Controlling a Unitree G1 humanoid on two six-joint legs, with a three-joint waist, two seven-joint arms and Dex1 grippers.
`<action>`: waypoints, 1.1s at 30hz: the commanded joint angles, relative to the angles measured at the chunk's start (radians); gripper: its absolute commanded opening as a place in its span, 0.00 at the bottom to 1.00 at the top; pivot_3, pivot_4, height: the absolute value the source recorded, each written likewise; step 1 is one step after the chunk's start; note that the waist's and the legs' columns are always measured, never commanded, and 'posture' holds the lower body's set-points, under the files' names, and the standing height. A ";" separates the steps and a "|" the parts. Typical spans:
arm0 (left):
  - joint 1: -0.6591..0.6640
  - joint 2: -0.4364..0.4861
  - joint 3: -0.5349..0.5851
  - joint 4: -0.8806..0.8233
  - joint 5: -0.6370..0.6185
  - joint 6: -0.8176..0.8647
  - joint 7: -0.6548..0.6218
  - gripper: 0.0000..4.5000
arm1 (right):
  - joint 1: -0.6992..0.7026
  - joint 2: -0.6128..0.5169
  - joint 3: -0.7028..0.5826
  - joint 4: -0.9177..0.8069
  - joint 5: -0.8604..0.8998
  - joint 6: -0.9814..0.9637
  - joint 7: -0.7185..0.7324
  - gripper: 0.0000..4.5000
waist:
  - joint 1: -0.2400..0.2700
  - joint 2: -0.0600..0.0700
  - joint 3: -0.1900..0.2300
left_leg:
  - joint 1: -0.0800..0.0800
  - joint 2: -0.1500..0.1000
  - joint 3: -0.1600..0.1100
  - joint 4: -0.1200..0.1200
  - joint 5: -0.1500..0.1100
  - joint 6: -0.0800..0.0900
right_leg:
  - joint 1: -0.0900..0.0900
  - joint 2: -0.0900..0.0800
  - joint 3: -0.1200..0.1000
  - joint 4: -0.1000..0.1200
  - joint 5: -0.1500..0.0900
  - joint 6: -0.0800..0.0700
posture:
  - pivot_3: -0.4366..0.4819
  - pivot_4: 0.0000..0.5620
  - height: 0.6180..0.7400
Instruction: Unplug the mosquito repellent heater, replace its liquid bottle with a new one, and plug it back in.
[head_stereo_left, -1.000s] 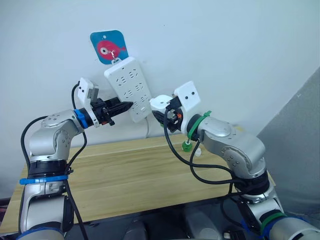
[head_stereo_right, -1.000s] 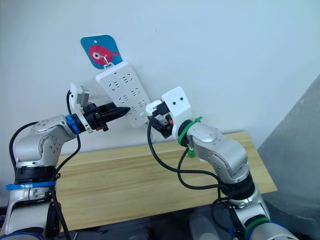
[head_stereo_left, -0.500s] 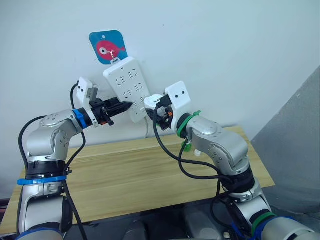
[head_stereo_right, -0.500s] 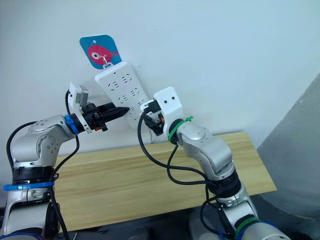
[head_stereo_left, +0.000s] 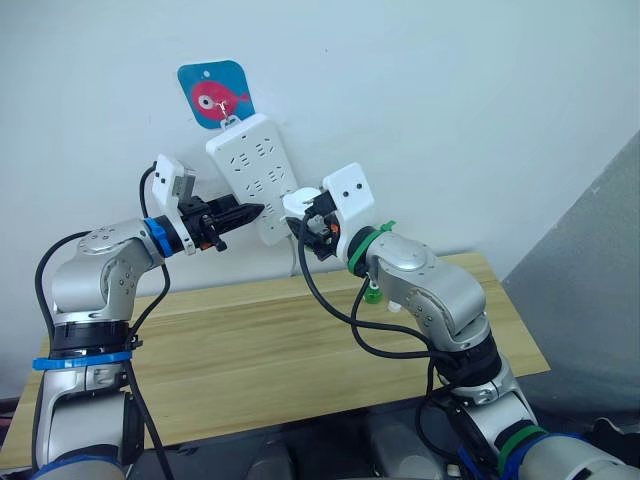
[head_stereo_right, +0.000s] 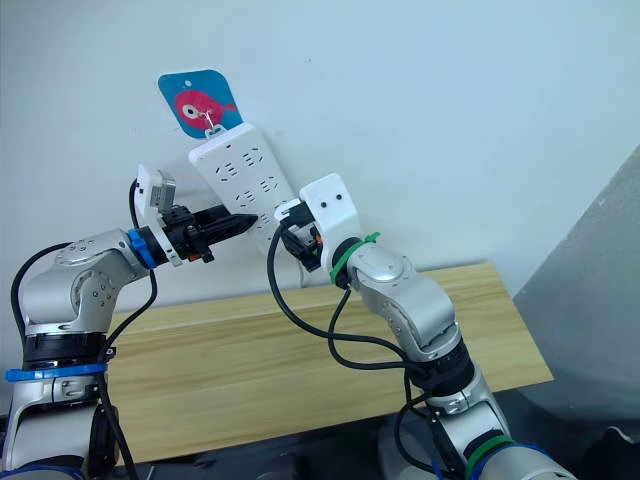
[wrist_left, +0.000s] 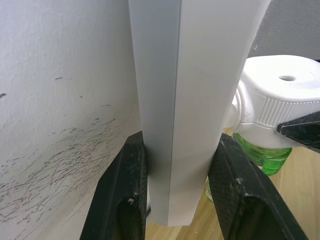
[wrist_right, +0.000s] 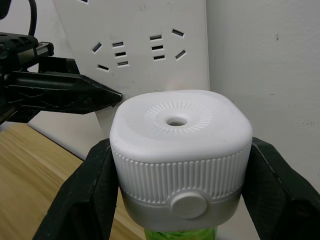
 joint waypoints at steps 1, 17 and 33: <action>0.007 0.003 -0.016 -0.041 -0.013 0.009 -0.016 0.29 | -0.049 0.021 0.016 0.001 -0.011 -0.023 0.022 0.66 | -0.002 0.000 0.000 | 0.000 0.000 0.000 0.000 0.000 0.000 | 0.000 0.000 0.000 0.000 0.000 0.000 | 0.25 0.21 1.00; 0.007 -0.010 -0.016 -0.075 -0.045 0.066 -0.030 0.29 | -0.132 0.091 0.031 0.198 -0.083 -0.090 0.059 0.66 | -0.018 0.000 0.000 | 0.001 0.000 0.000 0.000 0.000 0.000 | 0.000 0.000 0.000 0.002 0.000 0.000 | 0.24 0.21 1.00; 0.019 -0.018 -0.017 -0.100 -0.044 0.084 -0.031 0.29 | -0.131 0.149 0.026 0.313 -0.119 -0.171 0.108 0.66 | -0.037 0.000 0.000 | 0.003 0.001 0.000 0.001 0.001 0.000 | 0.001 0.001 0.000 0.003 0.000 0.000 | 0.25 0.22 1.00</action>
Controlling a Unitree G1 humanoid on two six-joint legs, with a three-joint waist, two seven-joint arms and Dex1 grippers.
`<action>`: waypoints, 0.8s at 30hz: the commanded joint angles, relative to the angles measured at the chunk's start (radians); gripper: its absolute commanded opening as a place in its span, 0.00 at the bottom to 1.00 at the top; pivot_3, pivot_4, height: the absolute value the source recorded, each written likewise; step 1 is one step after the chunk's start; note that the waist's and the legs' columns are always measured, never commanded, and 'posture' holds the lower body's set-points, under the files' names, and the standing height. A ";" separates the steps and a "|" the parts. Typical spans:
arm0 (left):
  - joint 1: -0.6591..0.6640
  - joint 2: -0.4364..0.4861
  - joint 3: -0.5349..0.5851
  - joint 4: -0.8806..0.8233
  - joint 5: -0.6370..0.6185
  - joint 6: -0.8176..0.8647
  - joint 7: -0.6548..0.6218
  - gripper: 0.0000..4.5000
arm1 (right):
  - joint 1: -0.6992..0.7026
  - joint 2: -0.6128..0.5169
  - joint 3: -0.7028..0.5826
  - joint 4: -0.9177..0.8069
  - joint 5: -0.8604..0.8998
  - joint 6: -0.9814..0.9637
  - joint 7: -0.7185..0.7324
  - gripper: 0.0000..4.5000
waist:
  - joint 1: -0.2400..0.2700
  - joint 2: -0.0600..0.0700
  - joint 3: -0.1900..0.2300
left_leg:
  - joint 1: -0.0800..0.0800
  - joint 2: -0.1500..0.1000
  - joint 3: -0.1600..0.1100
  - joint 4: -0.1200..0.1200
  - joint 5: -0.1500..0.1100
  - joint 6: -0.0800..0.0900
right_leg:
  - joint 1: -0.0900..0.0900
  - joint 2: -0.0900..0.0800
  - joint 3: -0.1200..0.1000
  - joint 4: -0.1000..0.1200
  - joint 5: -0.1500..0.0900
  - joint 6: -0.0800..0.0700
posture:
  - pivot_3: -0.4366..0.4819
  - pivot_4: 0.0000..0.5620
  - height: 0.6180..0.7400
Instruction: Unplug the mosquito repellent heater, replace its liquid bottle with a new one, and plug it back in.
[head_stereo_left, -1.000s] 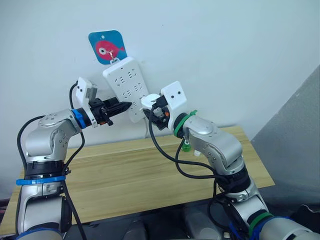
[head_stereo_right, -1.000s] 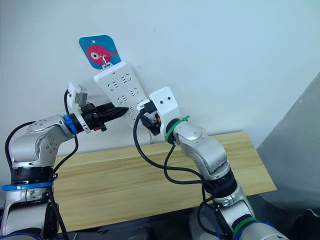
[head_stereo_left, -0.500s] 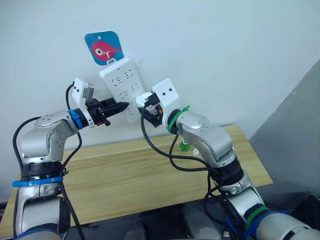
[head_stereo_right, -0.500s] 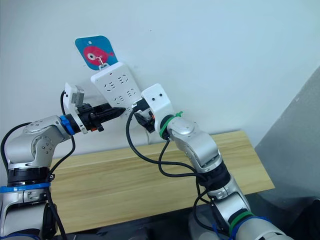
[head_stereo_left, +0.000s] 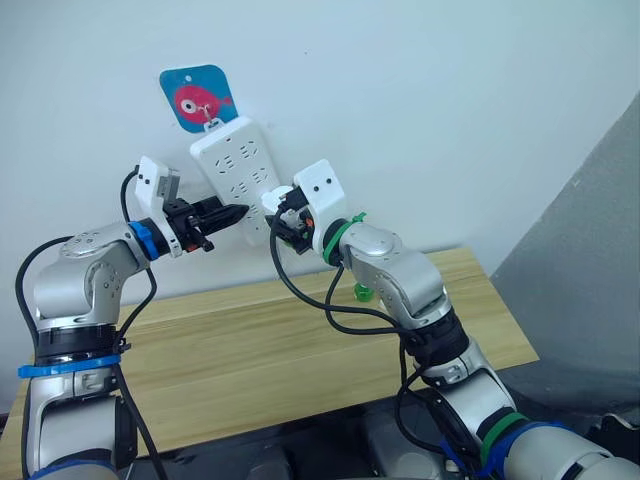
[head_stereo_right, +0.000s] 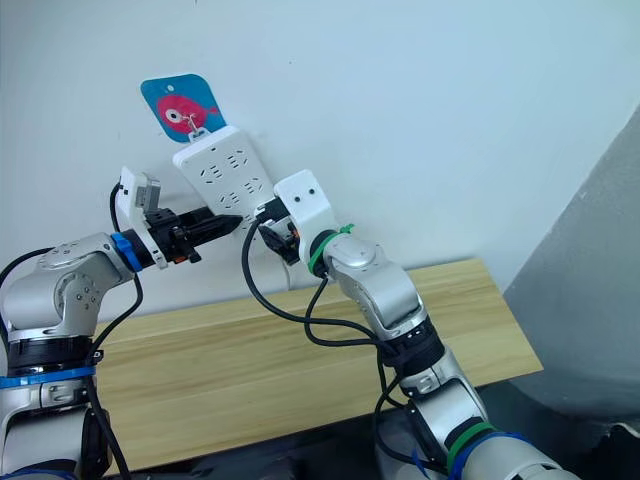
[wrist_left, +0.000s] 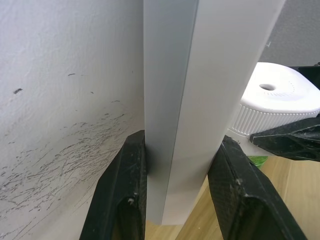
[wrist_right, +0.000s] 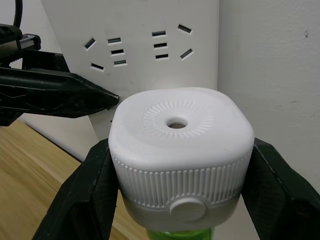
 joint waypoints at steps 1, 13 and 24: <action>-0.006 -0.032 -0.059 -0.084 -0.055 0.014 -0.062 0.29 | -0.032 0.041 0.019 0.023 -0.003 -0.018 0.015 0.66 | 0.000 0.000 0.000 | 0.000 0.000 0.000 0.000 0.000 0.000 | 0.000 0.000 0.000 0.000 0.000 0.000 | 0.25 0.21 1.00; -0.001 -0.036 -0.061 -0.095 -0.057 0.017 -0.060 0.29 | -0.058 0.074 0.013 0.070 -0.031 -0.047 0.021 0.66 | -0.001 0.000 0.000 | 0.000 0.000 0.000 0.000 0.000 0.000 | 0.000 0.000 0.000 0.000 0.000 0.000 | 0.25 0.20 1.00; -0.010 -0.014 -0.074 -0.002 0.039 -0.128 -0.069 0.29 | -0.039 0.061 -0.003 -0.004 -0.016 -0.007 0.030 1.00 | 0.017 -0.001 -0.001 | -0.005 -0.002 -0.004 -0.003 -0.001 -0.002 | -0.001 -0.004 -0.004 -0.005 0.001 -0.003 | 0.24 0.20 1.00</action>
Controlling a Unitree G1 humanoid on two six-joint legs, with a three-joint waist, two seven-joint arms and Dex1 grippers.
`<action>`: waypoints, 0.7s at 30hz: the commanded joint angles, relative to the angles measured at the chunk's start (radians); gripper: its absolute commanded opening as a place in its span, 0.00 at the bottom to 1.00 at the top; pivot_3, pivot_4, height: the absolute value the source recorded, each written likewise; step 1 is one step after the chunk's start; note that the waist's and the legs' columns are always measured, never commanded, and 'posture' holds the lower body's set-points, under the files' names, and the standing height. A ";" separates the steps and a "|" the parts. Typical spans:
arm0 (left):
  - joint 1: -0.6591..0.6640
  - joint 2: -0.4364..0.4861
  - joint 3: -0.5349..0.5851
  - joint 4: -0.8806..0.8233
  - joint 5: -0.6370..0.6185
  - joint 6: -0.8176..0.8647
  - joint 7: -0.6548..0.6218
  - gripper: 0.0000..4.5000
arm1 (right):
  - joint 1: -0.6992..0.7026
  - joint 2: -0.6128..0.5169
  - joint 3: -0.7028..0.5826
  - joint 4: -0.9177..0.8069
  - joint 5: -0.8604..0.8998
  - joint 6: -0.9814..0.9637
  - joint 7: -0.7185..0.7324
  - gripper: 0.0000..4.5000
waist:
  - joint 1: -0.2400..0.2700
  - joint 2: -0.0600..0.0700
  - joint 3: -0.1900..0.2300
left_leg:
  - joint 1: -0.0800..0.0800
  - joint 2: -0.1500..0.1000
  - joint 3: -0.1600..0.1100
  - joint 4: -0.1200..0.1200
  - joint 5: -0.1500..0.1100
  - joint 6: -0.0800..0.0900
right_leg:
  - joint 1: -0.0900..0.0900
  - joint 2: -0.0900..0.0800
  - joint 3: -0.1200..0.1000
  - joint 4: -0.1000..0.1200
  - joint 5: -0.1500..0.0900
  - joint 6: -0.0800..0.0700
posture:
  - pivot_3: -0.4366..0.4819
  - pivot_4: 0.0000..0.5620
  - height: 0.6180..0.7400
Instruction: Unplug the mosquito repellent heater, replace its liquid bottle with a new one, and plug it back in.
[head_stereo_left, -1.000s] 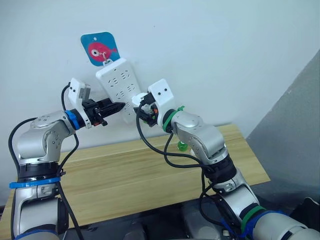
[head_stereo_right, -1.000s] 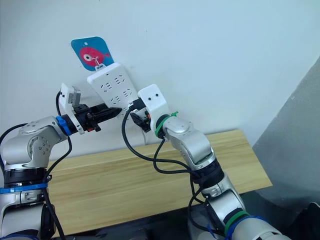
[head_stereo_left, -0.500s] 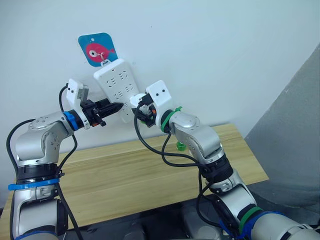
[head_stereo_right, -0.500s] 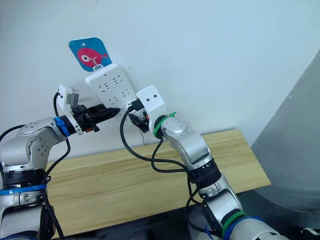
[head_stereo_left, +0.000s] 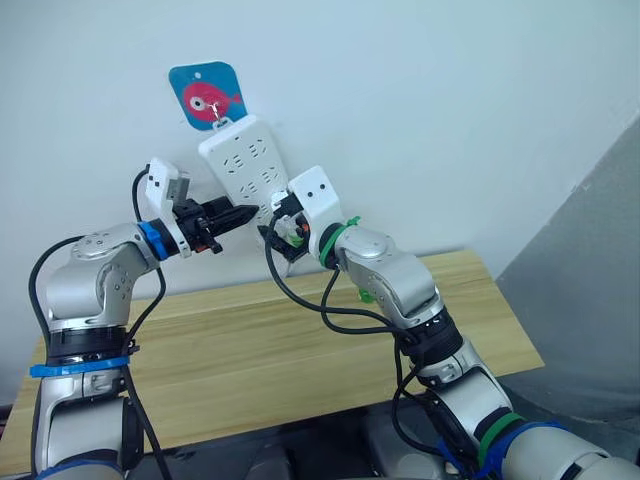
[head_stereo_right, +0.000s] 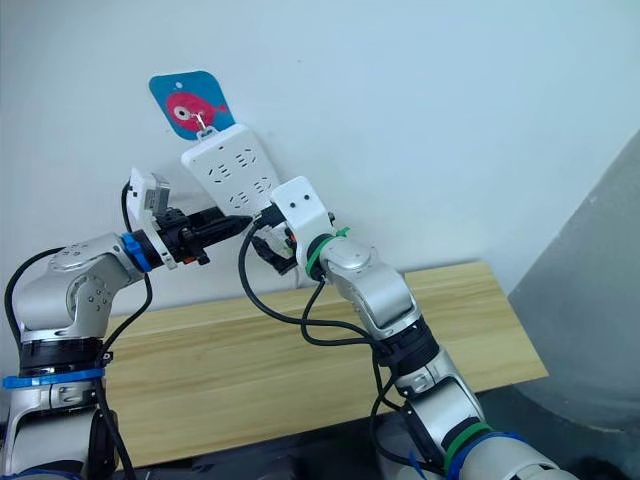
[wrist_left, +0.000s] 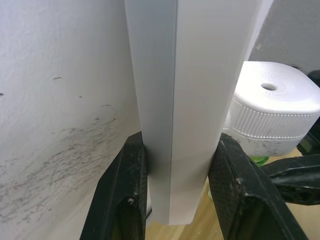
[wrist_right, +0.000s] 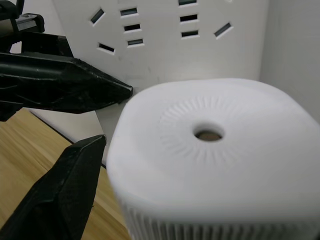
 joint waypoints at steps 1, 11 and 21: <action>-0.010 0.006 -0.046 0.009 0.027 -0.043 -0.022 0.29 | -0.032 0.039 0.002 -0.069 0.019 0.017 0.008 1.00 | 0.001 0.000 0.000 | -0.001 0.000 -0.001 -0.001 0.000 0.000 | 0.000 -0.001 -0.001 -0.002 0.000 0.000 | 0.24 0.20 1.00; -0.042 0.014 -0.058 0.102 0.057 -0.149 -0.025 0.29 | 0.073 -0.074 0.014 -0.396 0.031 0.228 0.030 1.00 | 0.006 0.000 0.000 | -0.002 -0.002 -0.006 -0.003 0.001 -0.001 | 0.001 -0.009 -0.009 -0.005 0.000 0.000 | 0.23 0.20 1.00; -0.045 0.046 -0.060 0.188 0.107 -0.251 -0.060 0.85 | 0.135 -0.217 -0.002 -0.541 0.079 0.286 0.095 1.00 | -0.003 0.001 0.000 | -0.001 -0.003 -0.006 -0.001 0.001 -0.001 | 0.000 -0.006 -0.010 0.000 -0.001 0.001 | 0.23 0.18 1.00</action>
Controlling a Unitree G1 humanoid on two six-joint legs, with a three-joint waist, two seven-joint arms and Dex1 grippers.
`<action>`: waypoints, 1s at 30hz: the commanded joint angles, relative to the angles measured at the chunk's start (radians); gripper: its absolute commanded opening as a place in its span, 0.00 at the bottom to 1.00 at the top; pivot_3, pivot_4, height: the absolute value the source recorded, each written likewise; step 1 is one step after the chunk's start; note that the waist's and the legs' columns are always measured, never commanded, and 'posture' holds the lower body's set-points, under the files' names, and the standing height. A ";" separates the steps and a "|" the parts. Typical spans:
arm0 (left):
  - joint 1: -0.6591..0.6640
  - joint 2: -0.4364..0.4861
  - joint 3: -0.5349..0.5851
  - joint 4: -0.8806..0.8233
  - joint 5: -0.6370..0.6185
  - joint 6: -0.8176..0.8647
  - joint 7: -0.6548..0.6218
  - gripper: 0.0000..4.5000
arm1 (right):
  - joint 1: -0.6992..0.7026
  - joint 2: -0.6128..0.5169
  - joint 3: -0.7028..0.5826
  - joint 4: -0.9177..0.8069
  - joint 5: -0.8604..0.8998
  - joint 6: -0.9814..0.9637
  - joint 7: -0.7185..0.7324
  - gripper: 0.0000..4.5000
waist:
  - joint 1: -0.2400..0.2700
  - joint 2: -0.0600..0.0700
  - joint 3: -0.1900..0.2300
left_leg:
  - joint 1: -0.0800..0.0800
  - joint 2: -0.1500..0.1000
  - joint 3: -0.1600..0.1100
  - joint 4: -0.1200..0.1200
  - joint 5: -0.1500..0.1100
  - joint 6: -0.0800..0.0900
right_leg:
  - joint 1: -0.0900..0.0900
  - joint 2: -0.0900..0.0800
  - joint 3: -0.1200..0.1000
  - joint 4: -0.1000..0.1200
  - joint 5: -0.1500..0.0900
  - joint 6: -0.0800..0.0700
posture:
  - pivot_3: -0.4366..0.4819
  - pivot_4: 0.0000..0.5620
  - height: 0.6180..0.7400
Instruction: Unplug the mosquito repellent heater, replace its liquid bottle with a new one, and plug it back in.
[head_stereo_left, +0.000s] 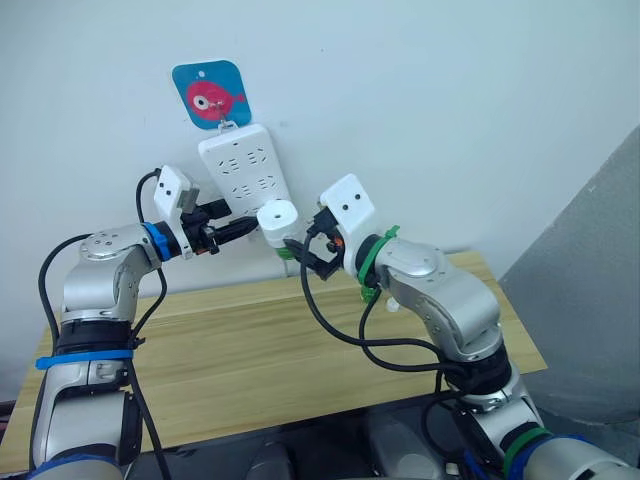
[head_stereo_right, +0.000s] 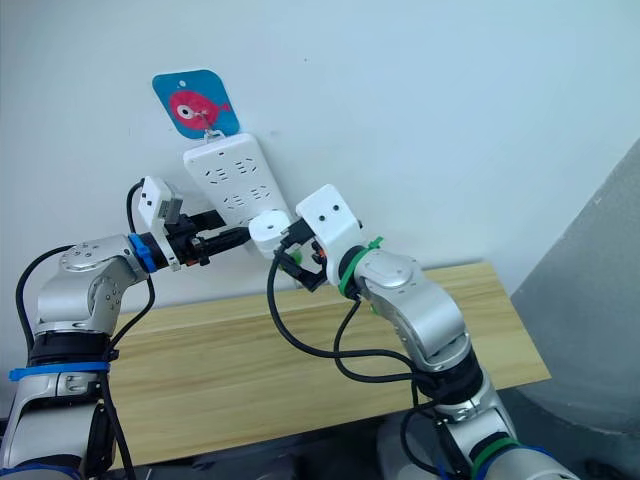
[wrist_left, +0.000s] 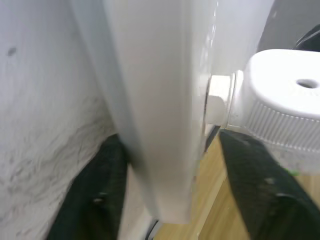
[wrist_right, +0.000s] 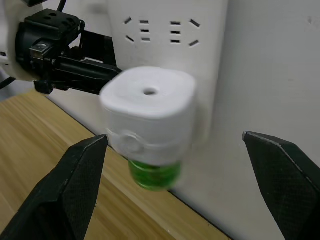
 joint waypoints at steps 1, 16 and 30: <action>-0.007 0.027 0.012 0.001 0.015 -0.055 -0.014 0.92 | 0.009 -0.042 -0.020 -0.068 0.032 -0.021 0.041 1.00 | -0.002 0.000 0.000 | 0.000 0.000 0.000 0.000 0.000 0.000 | 0.000 0.000 0.000 0.000 0.000 0.000 | 0.24 0.18 1.00; 0.211 0.160 0.140 -0.143 0.006 -0.107 -0.004 1.00 | 0.095 -0.230 0.041 -0.090 0.126 -0.373 0.342 0.96 | 0.001 -0.001 0.000 | 0.001 0.003 0.000 0.000 0.000 0.000 | 0.000 0.003 0.000 0.001 -0.002 0.000 | 0.34 0.16 1.00; 0.746 0.141 0.424 -0.747 -0.208 0.031 0.036 1.00 | 0.022 -0.083 0.135 0.223 -0.004 -0.593 0.306 0.01 | 0.105 -0.001 0.000 | 0.003 0.005 0.000 -0.002 0.000 0.000 | 0.000 0.004 -0.001 0.002 -0.004 -0.006 | 0.49 0.17 1.00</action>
